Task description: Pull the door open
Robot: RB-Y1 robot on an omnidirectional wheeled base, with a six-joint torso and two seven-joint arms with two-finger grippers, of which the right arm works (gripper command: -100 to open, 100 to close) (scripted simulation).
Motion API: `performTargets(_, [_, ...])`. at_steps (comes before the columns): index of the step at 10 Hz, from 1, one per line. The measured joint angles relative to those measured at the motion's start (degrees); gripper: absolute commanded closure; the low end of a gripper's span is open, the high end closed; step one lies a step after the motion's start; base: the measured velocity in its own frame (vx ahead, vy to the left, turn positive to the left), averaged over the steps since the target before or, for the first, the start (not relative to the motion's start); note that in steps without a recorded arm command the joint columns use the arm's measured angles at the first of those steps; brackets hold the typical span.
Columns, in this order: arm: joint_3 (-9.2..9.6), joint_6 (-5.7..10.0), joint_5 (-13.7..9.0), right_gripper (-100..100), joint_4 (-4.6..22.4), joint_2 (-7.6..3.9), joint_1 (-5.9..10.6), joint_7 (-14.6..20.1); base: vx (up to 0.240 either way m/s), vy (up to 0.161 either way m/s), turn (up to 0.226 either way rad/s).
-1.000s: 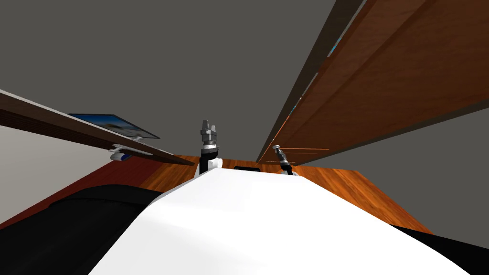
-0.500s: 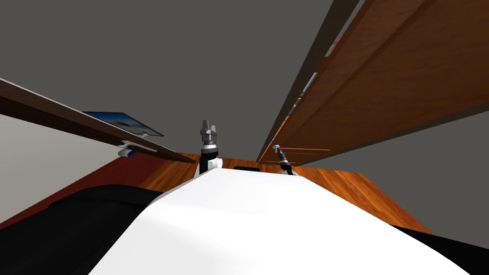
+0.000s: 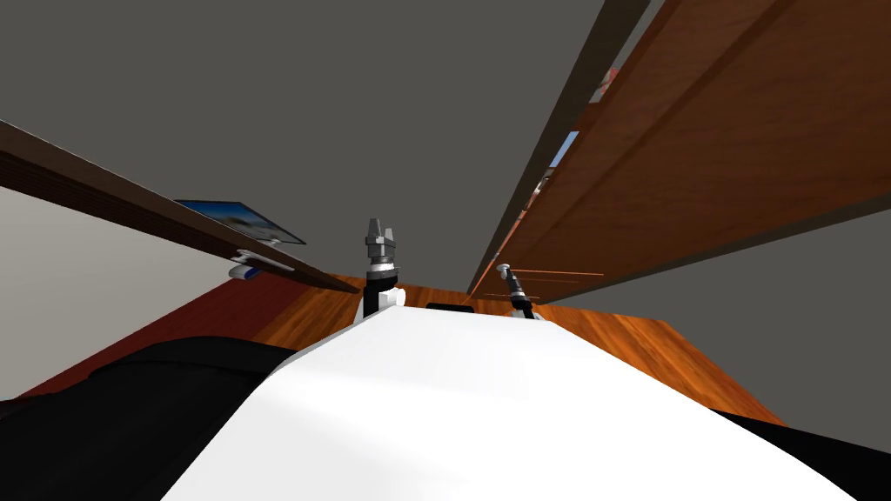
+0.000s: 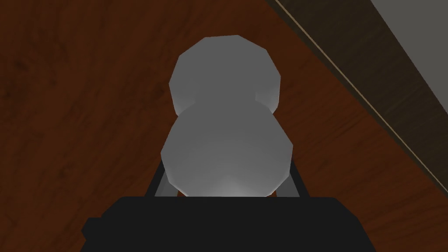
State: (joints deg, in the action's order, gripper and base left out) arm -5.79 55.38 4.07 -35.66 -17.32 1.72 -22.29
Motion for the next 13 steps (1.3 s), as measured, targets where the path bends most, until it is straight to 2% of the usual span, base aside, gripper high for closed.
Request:
performTargets(1, [0.18,-0.41,-0.62,100,-0.27,-0.05,-0.02,1.39,-0.030,-0.028,0.045])
performTargets(3, [0.51,-1.78,-1.53,100,-2.96,0.05,-1.45,3.87,-0.040,-0.020,0.058])
performTargets(6, [0.84,-0.50,-3.47,100,0.30,-0.29,0.39,7.77,-0.065,-0.029,0.089])
performTargets(7, [1.01,-1.17,-3.87,100,-1.19,-0.25,-0.43,9.16,-0.053,-0.039,0.072])
performTargets(9, [1.33,-0.20,-4.92,100,1.32,-0.26,0.81,11.77,-0.029,-0.014,0.016])
performTargets(12, [1.66,-1.31,-6.54,100,-0.51,-0.24,-0.21,14.83,-0.048,-0.028,0.092])
performTargets(13, [1.83,-1.61,-6.96,100,-0.64,-0.22,-0.04,16.17,-0.066,-0.025,0.095])
